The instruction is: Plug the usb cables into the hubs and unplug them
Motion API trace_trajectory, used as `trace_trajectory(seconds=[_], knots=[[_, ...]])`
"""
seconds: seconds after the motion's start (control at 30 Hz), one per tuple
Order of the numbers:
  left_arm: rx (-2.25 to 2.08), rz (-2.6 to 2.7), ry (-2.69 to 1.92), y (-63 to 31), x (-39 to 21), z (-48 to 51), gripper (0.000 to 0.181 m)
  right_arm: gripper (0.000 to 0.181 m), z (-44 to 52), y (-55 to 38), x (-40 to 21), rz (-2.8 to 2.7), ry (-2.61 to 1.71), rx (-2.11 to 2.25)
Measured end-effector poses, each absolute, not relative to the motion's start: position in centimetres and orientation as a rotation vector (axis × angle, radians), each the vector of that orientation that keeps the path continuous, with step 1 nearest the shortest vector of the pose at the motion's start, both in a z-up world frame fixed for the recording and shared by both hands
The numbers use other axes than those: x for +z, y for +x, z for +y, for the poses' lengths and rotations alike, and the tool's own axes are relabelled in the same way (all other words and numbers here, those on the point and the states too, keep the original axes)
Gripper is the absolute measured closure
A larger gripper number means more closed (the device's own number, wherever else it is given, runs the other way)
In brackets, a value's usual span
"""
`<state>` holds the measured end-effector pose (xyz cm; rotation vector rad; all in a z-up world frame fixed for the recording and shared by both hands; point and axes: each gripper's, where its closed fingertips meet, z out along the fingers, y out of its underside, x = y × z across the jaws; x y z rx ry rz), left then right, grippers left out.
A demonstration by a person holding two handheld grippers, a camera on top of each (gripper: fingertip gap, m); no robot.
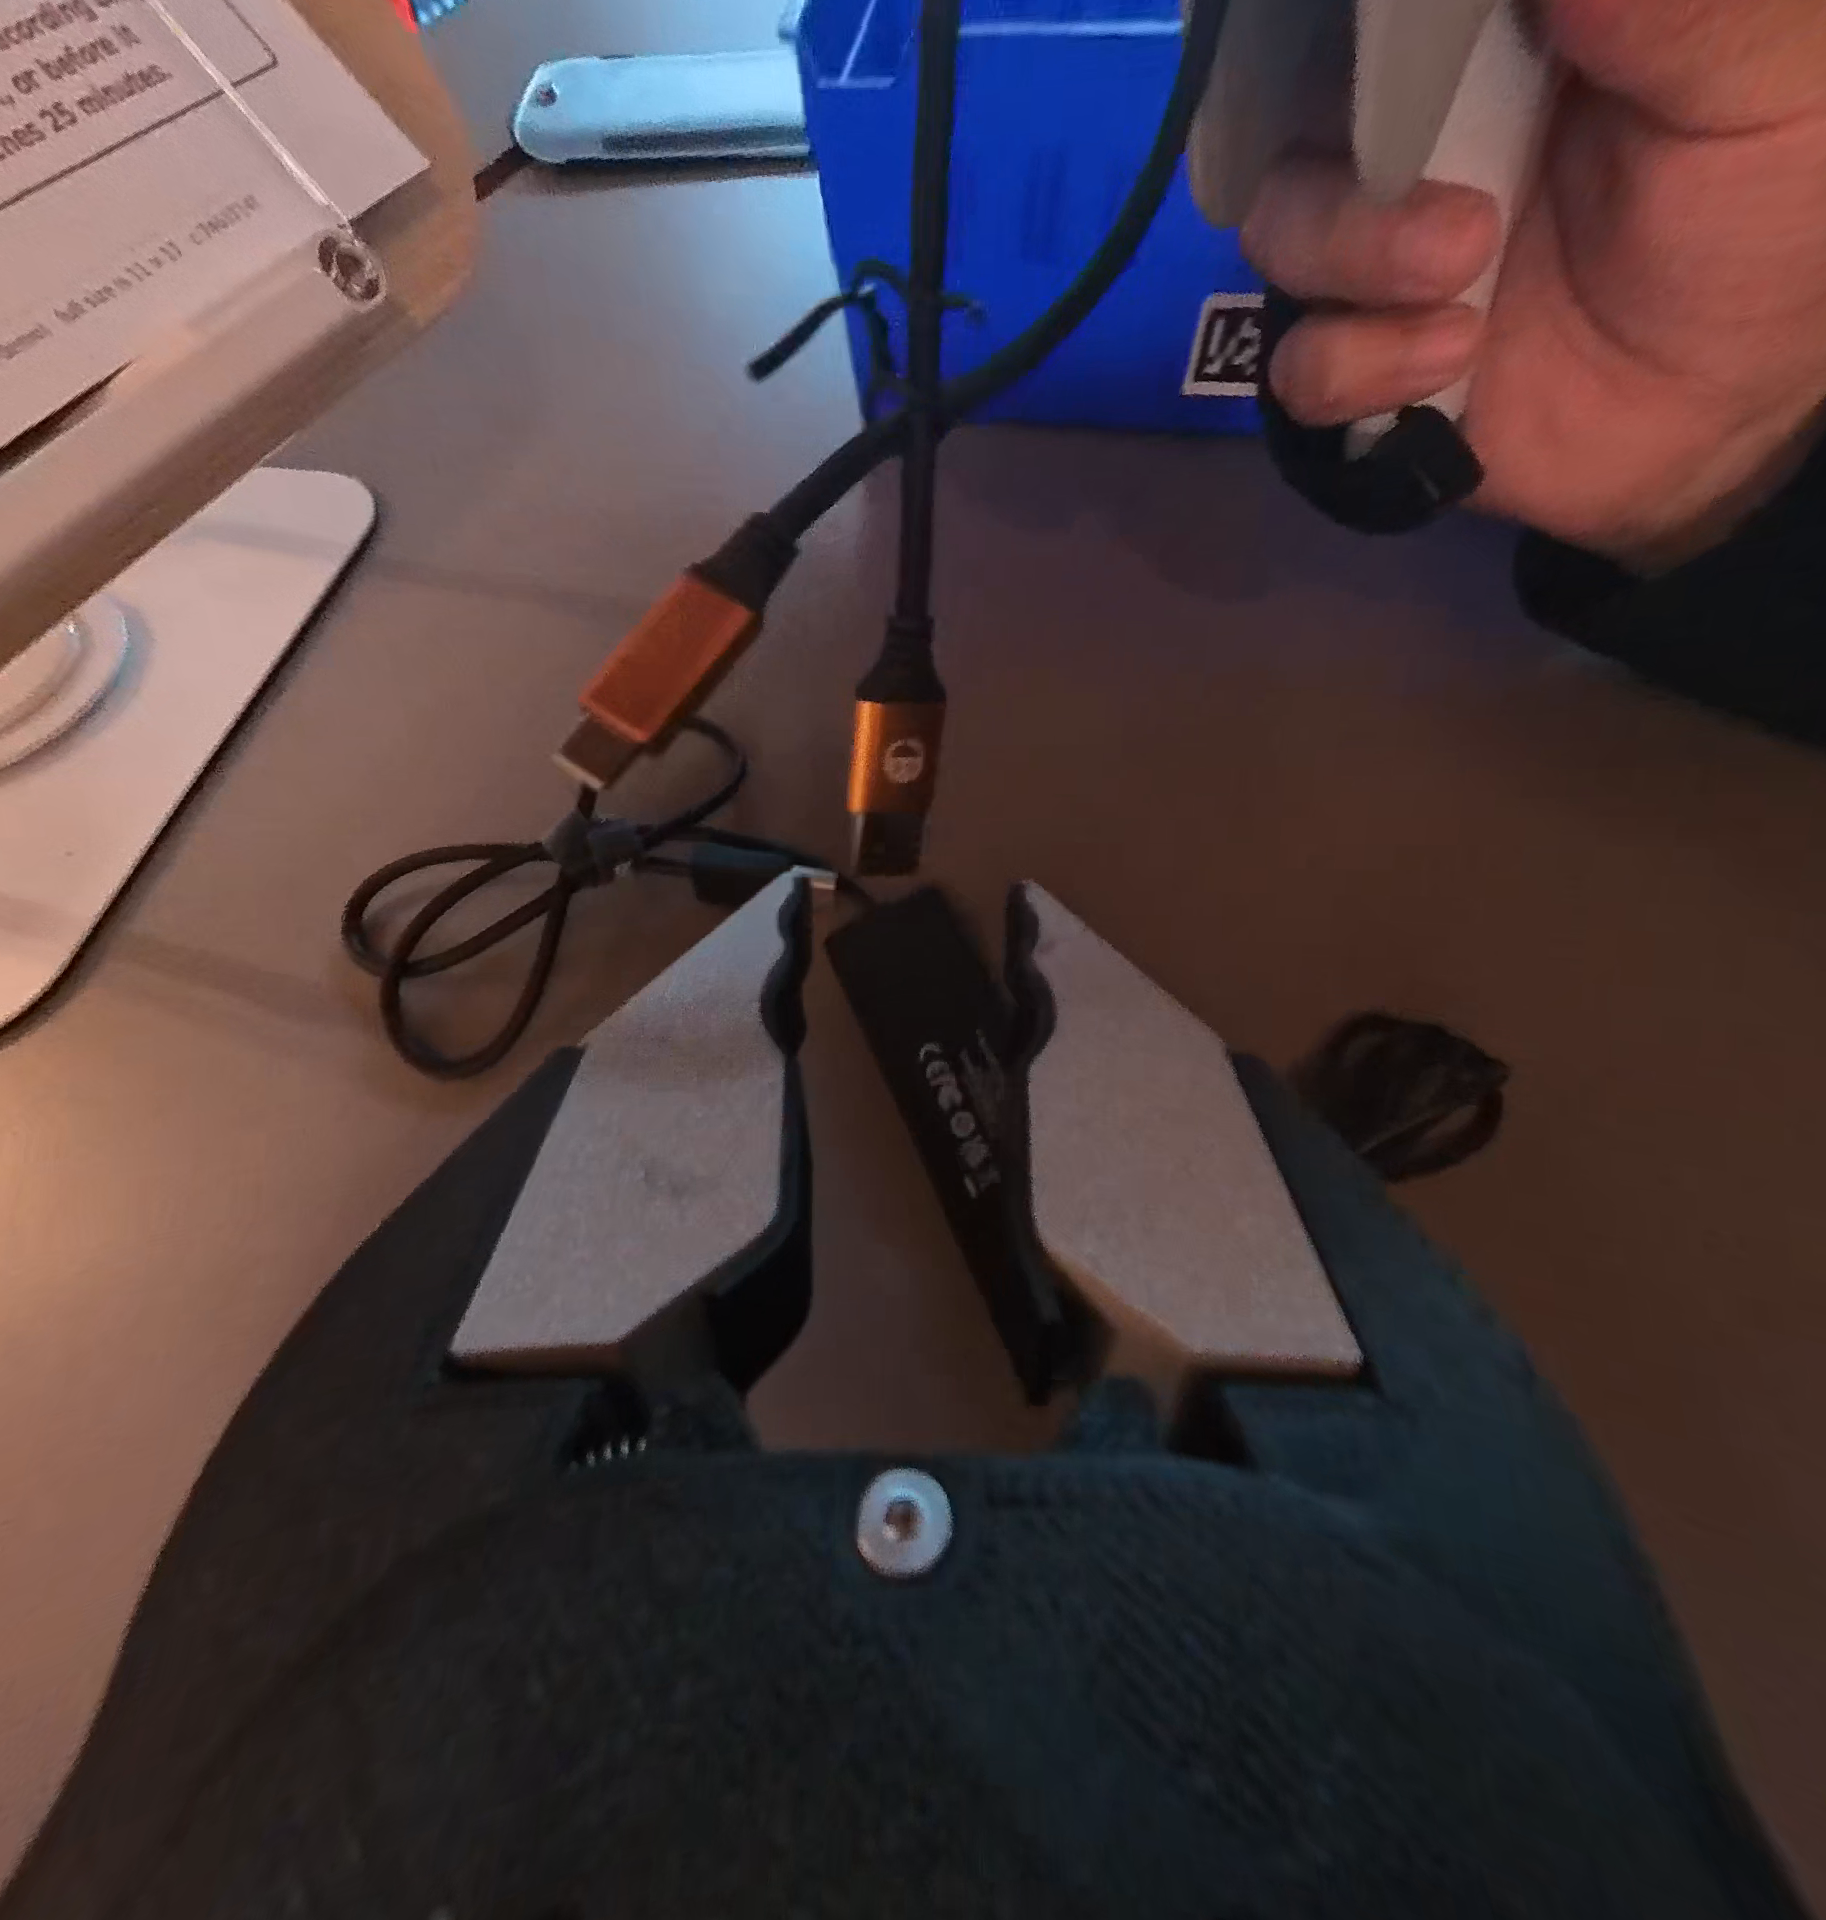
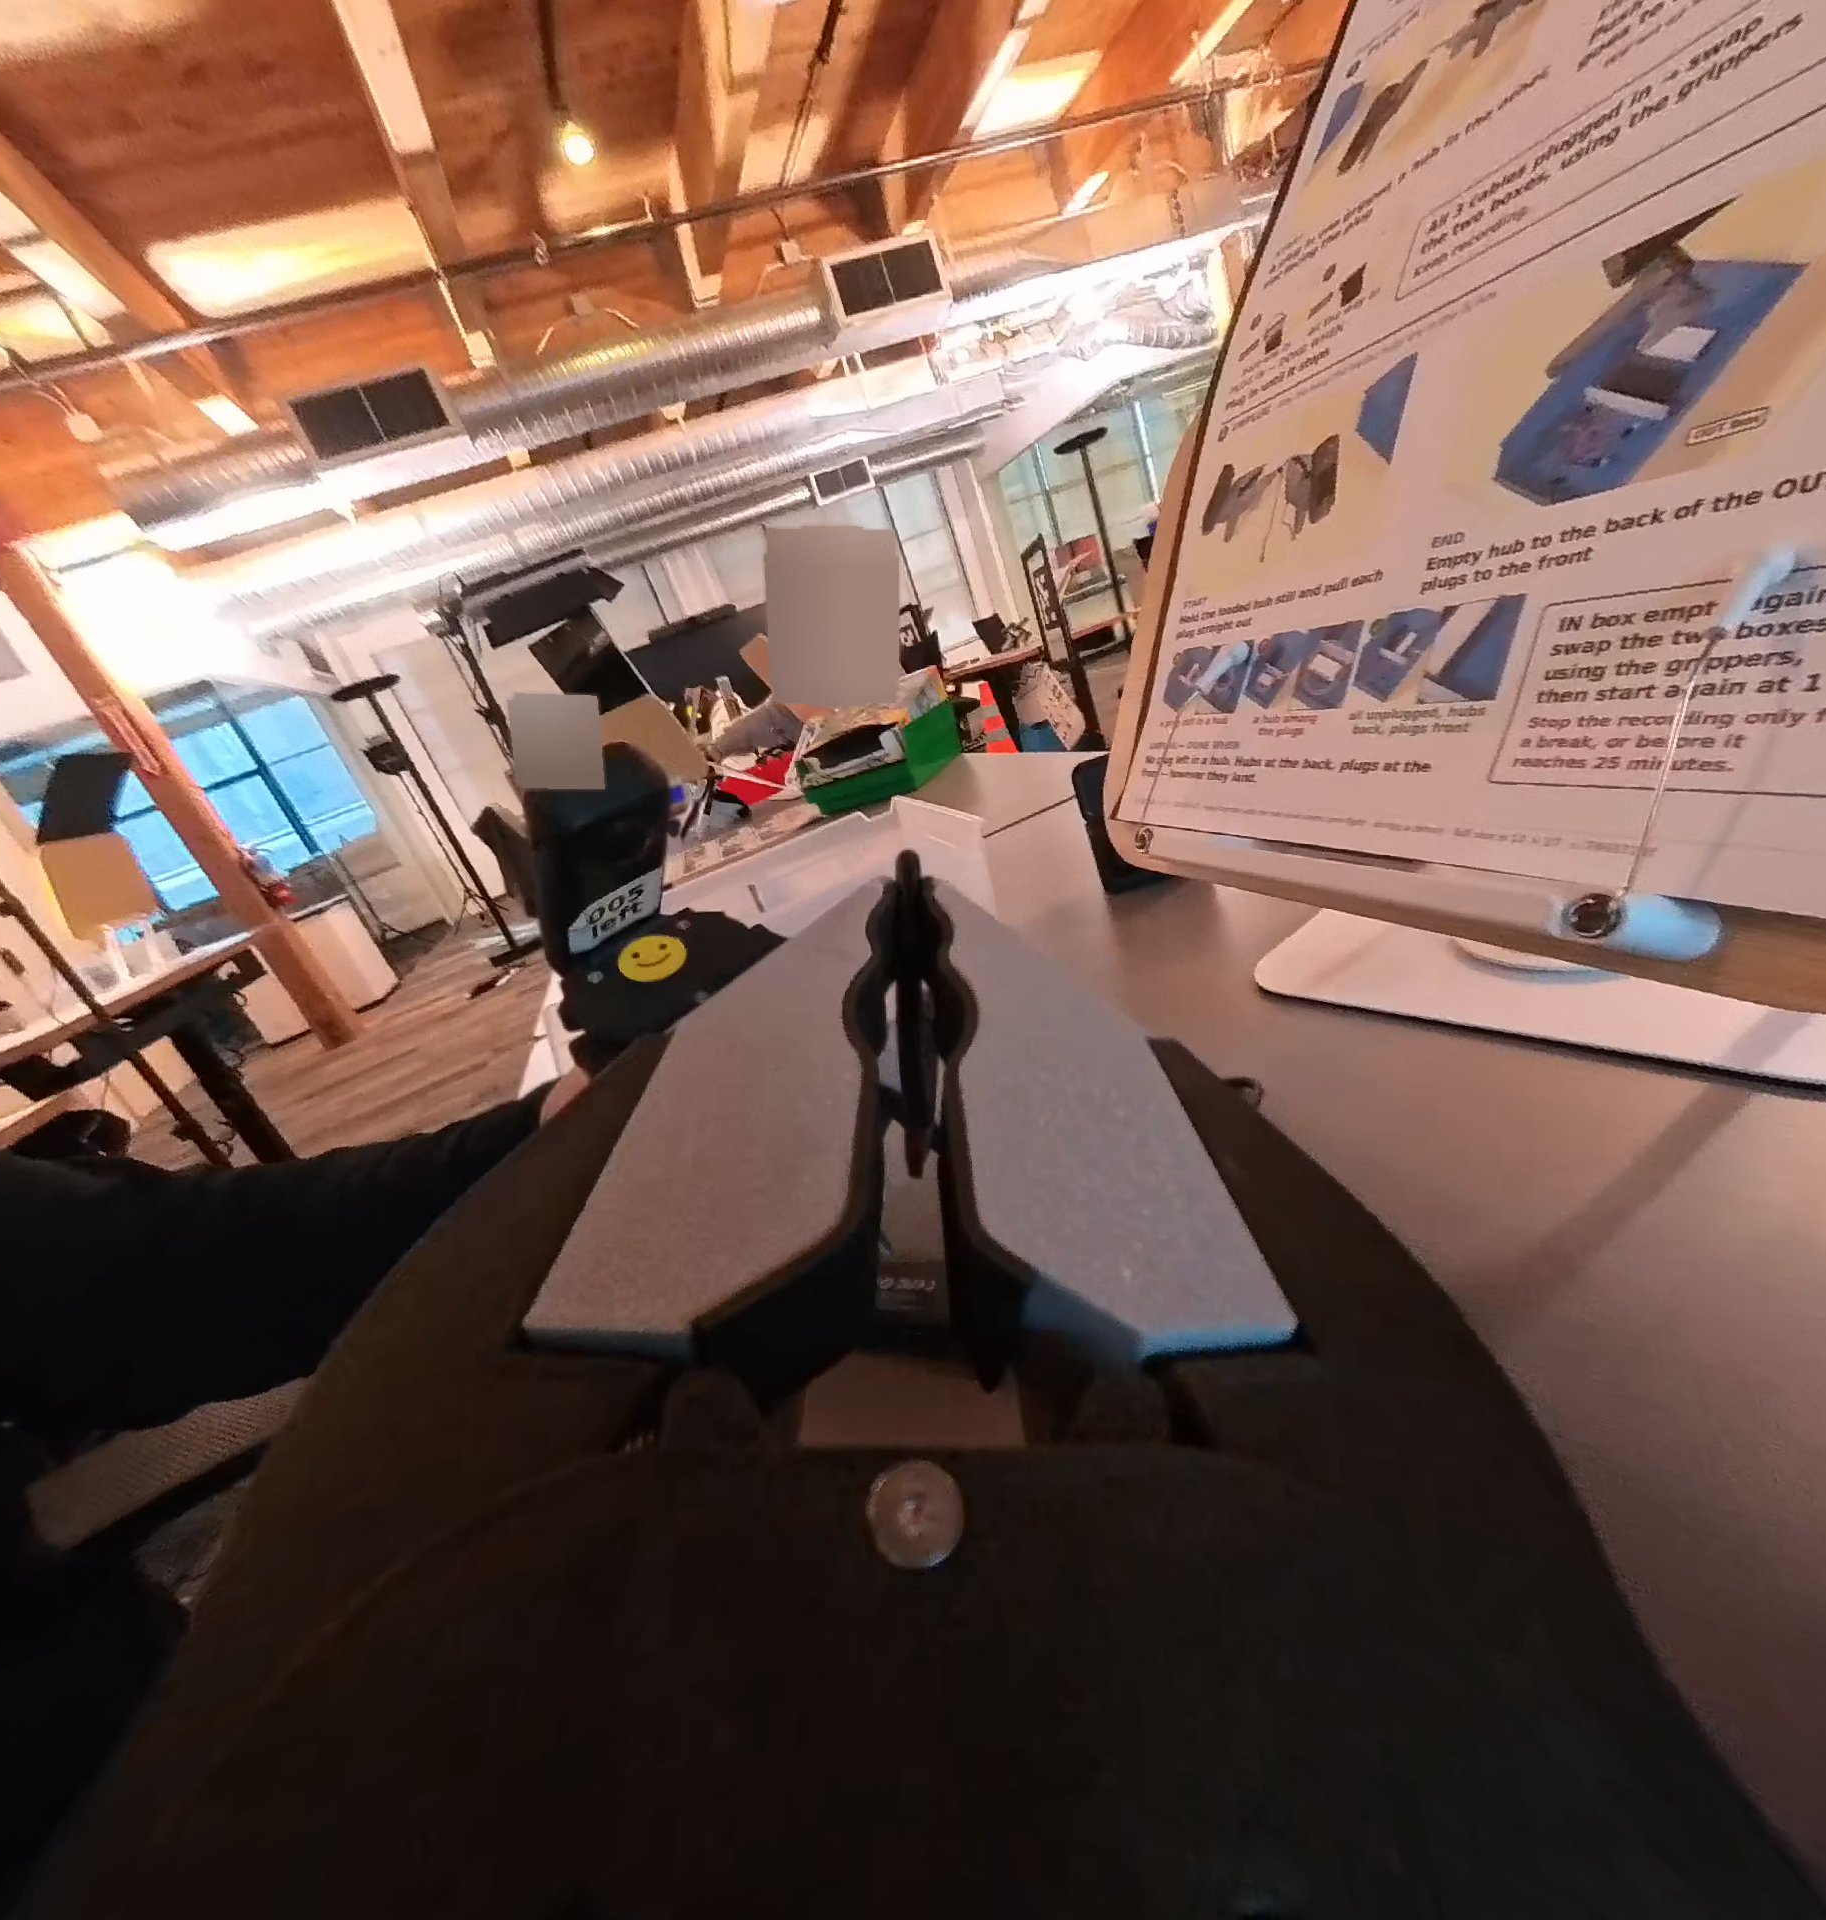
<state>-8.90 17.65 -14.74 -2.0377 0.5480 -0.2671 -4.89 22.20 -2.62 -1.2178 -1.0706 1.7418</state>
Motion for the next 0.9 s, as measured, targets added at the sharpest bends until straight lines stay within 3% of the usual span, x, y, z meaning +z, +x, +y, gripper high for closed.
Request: trace_trajectory(seconds=[0.3,0.37,0.57,0.67,0.9], knots=[[-0.157,0.550,-1.999,-8.5,-14.4,18.3,0.145,0.181,21.3,-5.6,-2.8,-1.086,-1.219,1.790],[-0.111,0.559,-1.990,-8.8,-14.4,18.3,0.167,0.181,21.1,-5.8,-3.0,-1.104,-1.217,1.769],[-0.061,0.585,-1.985,-9.3,-13.7,17.8,0.169,0.180,24.9,-5.6,-5.8,-1.082,-1.403,1.458],[-0.010,0.584,-2.029,-10.2,-14.2,17.7,0.169,0.150,27.4,-5.1,-8.5,-1.129,-1.562,1.134],[0.017,0.607,-2.163,-11.3,-16.9,17.5,0.169,0.136,25.9,-5.1,-8.2,-1.343,-1.371,0.706]])
